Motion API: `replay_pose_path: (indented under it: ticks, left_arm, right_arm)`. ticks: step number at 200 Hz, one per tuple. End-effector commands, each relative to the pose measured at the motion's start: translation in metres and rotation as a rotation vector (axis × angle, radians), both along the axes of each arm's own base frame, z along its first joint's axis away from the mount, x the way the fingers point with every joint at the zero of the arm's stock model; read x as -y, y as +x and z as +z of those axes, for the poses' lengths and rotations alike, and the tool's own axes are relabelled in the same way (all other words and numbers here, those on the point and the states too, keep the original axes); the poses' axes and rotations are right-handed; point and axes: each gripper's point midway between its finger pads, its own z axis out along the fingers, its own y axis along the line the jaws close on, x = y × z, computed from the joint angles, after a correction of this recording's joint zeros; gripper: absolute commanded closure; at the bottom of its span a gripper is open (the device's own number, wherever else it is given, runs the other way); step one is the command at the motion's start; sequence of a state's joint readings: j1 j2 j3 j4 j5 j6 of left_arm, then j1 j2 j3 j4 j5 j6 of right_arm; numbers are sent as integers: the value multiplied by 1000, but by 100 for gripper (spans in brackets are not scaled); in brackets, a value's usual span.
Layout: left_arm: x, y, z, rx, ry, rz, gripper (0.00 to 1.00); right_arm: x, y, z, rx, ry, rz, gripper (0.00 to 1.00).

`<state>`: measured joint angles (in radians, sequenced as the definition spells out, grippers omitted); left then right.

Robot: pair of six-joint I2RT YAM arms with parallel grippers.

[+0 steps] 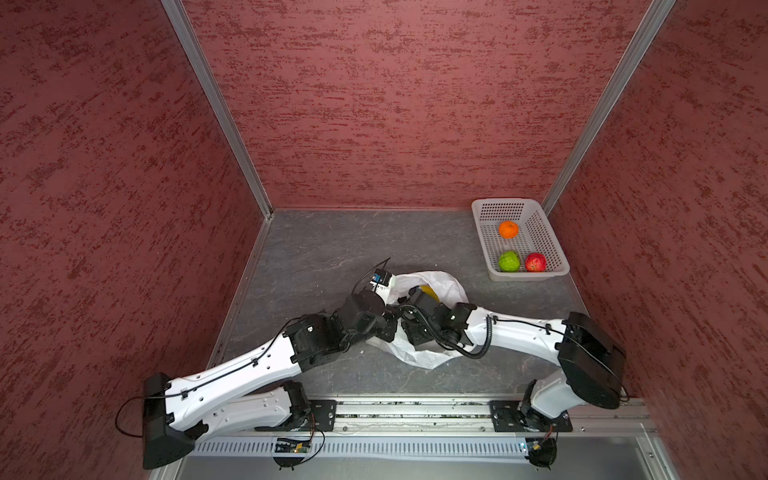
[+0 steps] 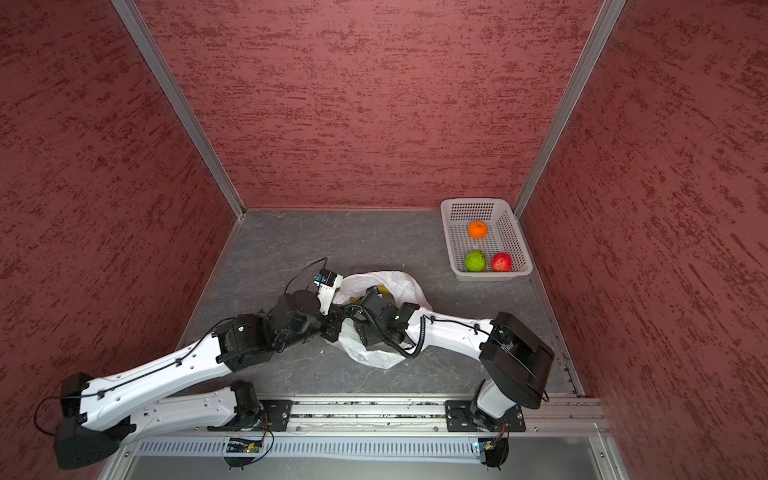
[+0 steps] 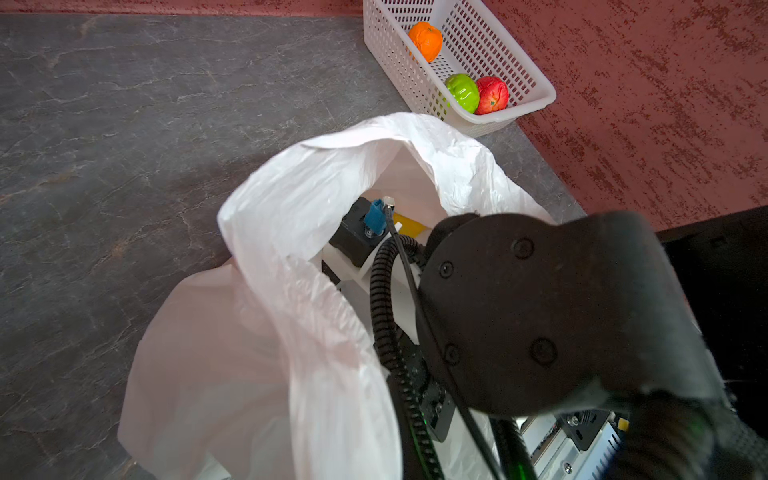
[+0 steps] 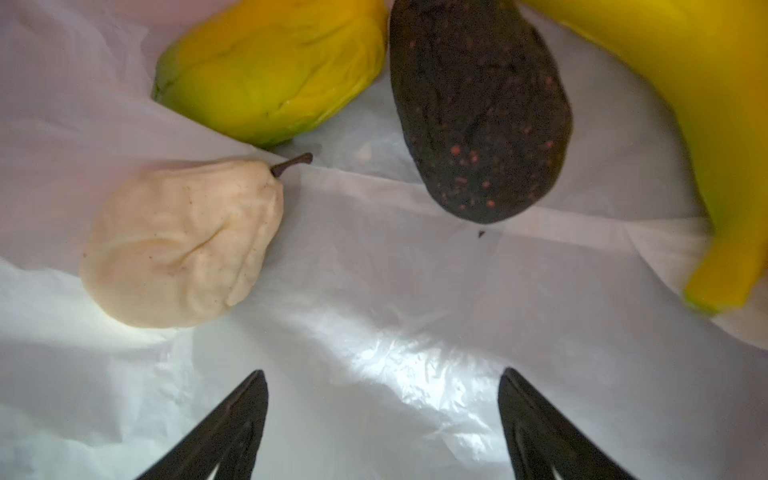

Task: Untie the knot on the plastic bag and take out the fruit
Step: 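Close the right gripper on the dark avocado inside the bag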

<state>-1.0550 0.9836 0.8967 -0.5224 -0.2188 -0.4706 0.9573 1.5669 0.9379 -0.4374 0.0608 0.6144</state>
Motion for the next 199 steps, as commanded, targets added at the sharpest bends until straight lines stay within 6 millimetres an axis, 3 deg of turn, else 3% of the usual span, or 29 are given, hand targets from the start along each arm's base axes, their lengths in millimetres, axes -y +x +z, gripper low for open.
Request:
replay_pose_path:
  ticks: [1, 40, 108, 165, 199]
  left_arm:
    - [17, -13, 12, -1, -47, -81, 100]
    - [20, -23, -1, -11, -2, -106, 100]
    - [18, -18, -2, 14, 32, -88, 100]
    - [19, -17, -8, 5, 46, -90, 100]
    - [16, -18, -12, -6, 45, -93, 100]
  right_arm:
    - [2, 27, 27, 43, 108, -124, 9]
    - [23, 56, 33, 51, 154, -262, 9]
    - [3, 69, 29, 26, 271, -273, 5]
    - [-13, 86, 10, 39, 302, -296, 3]
    - [-11, 97, -15, 47, 232, -329, 2]
